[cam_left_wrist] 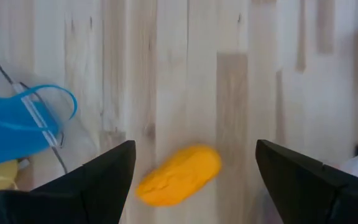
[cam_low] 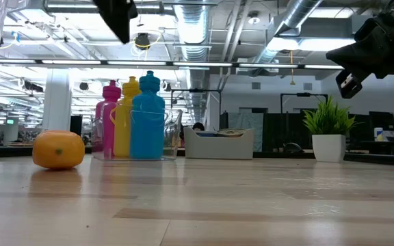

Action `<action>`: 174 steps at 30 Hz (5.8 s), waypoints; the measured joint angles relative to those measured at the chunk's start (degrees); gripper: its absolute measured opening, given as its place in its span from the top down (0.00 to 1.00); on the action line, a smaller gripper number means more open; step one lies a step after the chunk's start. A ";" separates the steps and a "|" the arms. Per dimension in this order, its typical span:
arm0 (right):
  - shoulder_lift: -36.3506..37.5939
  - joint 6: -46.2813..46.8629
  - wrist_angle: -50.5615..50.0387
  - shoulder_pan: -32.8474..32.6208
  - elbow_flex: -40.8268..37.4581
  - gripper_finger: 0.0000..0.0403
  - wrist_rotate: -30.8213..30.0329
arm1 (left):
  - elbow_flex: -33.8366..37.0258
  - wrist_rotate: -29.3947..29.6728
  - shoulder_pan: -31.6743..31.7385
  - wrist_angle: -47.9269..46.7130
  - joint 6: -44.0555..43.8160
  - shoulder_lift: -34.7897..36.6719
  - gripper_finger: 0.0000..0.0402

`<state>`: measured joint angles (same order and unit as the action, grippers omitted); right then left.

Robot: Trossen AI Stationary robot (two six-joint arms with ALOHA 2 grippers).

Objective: Pick & Place Food Item
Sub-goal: Put the yellow mango into the white bin

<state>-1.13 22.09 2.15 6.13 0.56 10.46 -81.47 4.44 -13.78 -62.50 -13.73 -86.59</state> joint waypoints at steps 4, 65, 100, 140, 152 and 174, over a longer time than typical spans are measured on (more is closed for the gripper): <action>0.00 0.01 0.00 0.02 0.00 0.97 -0.01 | 0.02 0.15 0.94 -3.03 1.76 -2.41 0.20; 0.00 0.01 0.00 0.00 0.00 0.97 -0.01 | 20.61 -14.40 4.78 9.20 39.45 -6.26 0.28; 0.01 0.00 0.02 0.01 0.00 0.97 -0.01 | 18.44 -13.02 5.66 16.00 31.28 -14.61 0.50; 0.02 0.00 0.04 0.00 0.00 0.97 -0.01 | 7.26 -15.37 -7.57 47.19 -41.82 18.11 0.45; 0.00 0.00 0.02 0.00 0.00 0.97 -0.01 | 7.34 -12.05 -16.59 -0.56 -38.31 22.00 0.44; 0.00 0.01 0.02 0.00 0.00 0.97 -0.01 | 18.54 -12.13 -27.89 7.36 -16.10 16.81 0.41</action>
<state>-1.12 22.10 2.17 6.13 0.56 10.46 -62.93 -7.69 -41.67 -55.14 -29.83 -69.78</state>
